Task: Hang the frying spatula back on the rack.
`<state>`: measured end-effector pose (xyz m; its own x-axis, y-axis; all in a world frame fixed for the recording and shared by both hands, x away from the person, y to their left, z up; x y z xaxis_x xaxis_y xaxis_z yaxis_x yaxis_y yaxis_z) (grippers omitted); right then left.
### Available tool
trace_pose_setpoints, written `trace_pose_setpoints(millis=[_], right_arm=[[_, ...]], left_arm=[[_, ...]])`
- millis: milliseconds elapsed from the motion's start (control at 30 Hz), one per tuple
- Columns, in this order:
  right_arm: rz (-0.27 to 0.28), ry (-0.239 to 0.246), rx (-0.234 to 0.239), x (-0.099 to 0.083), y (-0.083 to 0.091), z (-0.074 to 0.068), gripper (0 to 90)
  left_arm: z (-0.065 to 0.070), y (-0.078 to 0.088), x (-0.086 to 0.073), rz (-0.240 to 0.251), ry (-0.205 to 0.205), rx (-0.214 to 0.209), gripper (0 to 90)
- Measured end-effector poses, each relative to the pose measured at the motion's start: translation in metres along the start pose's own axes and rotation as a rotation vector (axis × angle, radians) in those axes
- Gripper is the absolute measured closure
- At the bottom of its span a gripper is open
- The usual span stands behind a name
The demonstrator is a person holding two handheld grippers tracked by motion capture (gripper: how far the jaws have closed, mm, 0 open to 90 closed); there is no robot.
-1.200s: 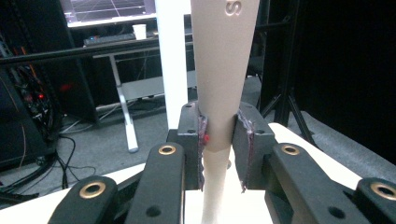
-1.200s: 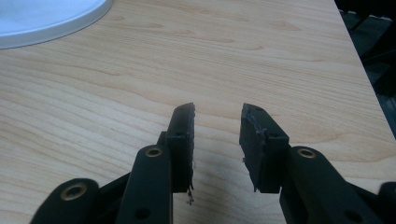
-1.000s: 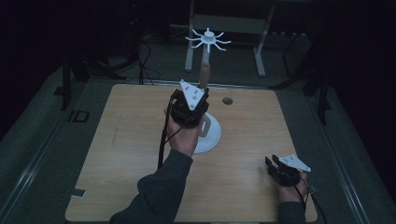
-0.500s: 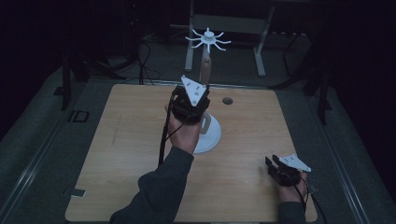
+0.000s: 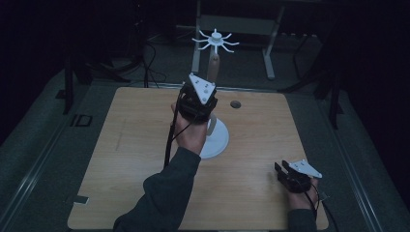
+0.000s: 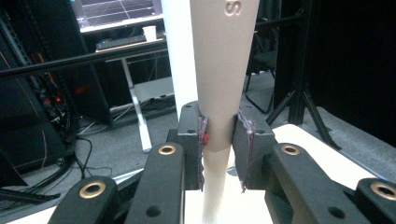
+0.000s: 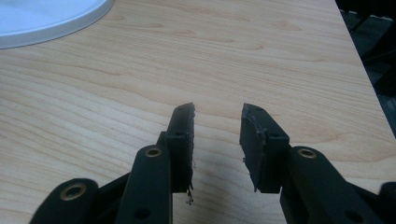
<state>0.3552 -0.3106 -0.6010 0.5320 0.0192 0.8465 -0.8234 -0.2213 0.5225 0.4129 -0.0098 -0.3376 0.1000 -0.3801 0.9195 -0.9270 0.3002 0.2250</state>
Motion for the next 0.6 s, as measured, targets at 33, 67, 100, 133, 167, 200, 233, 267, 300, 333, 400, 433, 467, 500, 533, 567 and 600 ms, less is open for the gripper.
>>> trace_pose_setpoints(millis=[33, 67, 100, 133, 167, 200, 233, 267, 300, 333, 400, 433, 467, 500, 533, 567, 600], right_arm=[[0.000, 0.000, 0.000, 0.0000, 0.0000, -0.0001, 65.2], [0.000, 0.000, 0.000, 0.0000, 0.0000, -0.0001, 65.2], [0.000, 0.000, 0.000, 0.0000, 0.0000, -0.0001, 65.2], [0.000, -0.002, -0.001, 0.0001, 0.0000, 0.0003, 65.2], [0.000, -0.002, -0.001, 0.0001, 0.0000, 0.0003, 65.2], [0.002, -0.003, -0.001, 0.0002, 0.0003, 0.0005, 65.2], [0.002, -0.003, -0.001, 0.0002, 0.0003, 0.0005, 65.2], [0.001, -0.004, -0.001, 0.0002, 0.0002, 0.0006, 65.2], [0.002, -0.004, -0.001, 0.0002, 0.0002, 0.0006, 65.2], [0.002, -0.004, -0.001, 0.0003, 0.0001, 0.0006, 65.2], [0.002, -0.004, -0.001, 0.0003, 0.0001, 0.0007, 65.2], [0.001, -0.004, -0.001, 0.0003, 0.0001, 0.0007, 65.2], [0.001, -0.004, -0.001, 0.0003, 0.0001, 0.0007, 65.2], [0.002, -0.005, -0.001, 0.0003, 0.0002, 0.0008, 65.2], [0.002, -0.005, -0.001, 0.0004, 0.0003, 0.0009, 65.2], [0.003, -0.006, -0.001, 0.0005, 0.0004, 0.0010, 65.2], [0.004, -0.007, -0.002, 0.0005, 0.0004, 0.0014, 65.2]], left_arm=[[-0.0003, -0.0005, 0.0005, -0.002, -0.003, 0.003, 74.3], [-0.0006, -0.0011, 0.0009, -0.003, -0.005, 0.006, 74.3], [-0.0006, -0.0011, 0.0009, -0.003, -0.005, 0.006, 74.3], [-0.0011, -0.0024, 0.0011, -0.005, -0.001, 0.011, 74.3], [-0.0011, -0.0024, 0.0011, -0.005, -0.001, 0.011, 74.3], [-0.0016, -0.0038, 0.0007, -0.012, -0.001, 0.012, 74.3], [-0.0016, -0.0038, 0.0007, -0.012, -0.001, 0.012, 74.3], [-0.0015, -0.0051, 0.0005, -0.018, -0.005, 0.014, 74.3], [-0.0013, -0.0057, 0.0008, -0.020, -0.009, 0.015, 74.3], [-0.0013, -0.0057, 0.0008, -0.020, -0.009, 0.015, 74.3], [-0.0011, -0.0063, 0.0016, -0.020, -0.011, 0.019, 74.3], [-0.0010, -0.0065, 0.0019, -0.021, -0.011, 0.019, 74.3], [-0.0010, -0.0068, 0.0023, -0.022, -0.012, 0.021, 74.3], [-0.0010, -0.0072, 0.0026, -0.022, -0.013, 0.023, 74.3], [-0.0011, -0.0076, 0.0027, -0.025, -0.014, 0.025, 74.3], [-0.0012, -0.0079, 0.0027, -0.026, -0.014, 0.026, 74.3], [-0.0018, -0.0088, 0.0027, -0.031, -0.016, 0.027, 74.3]])
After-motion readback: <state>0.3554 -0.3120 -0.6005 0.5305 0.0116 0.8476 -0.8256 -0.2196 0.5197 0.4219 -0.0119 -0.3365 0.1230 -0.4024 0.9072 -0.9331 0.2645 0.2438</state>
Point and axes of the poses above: each handheld gripper's, and its own axes: y roughly backward along the jaws, x roughly out of its top, z roughly to its right, the point moved 8 cm from there along -y, roughly forward along the jaws, and after that the axes turned 12 degrees about -y, right-handed, at the moved point
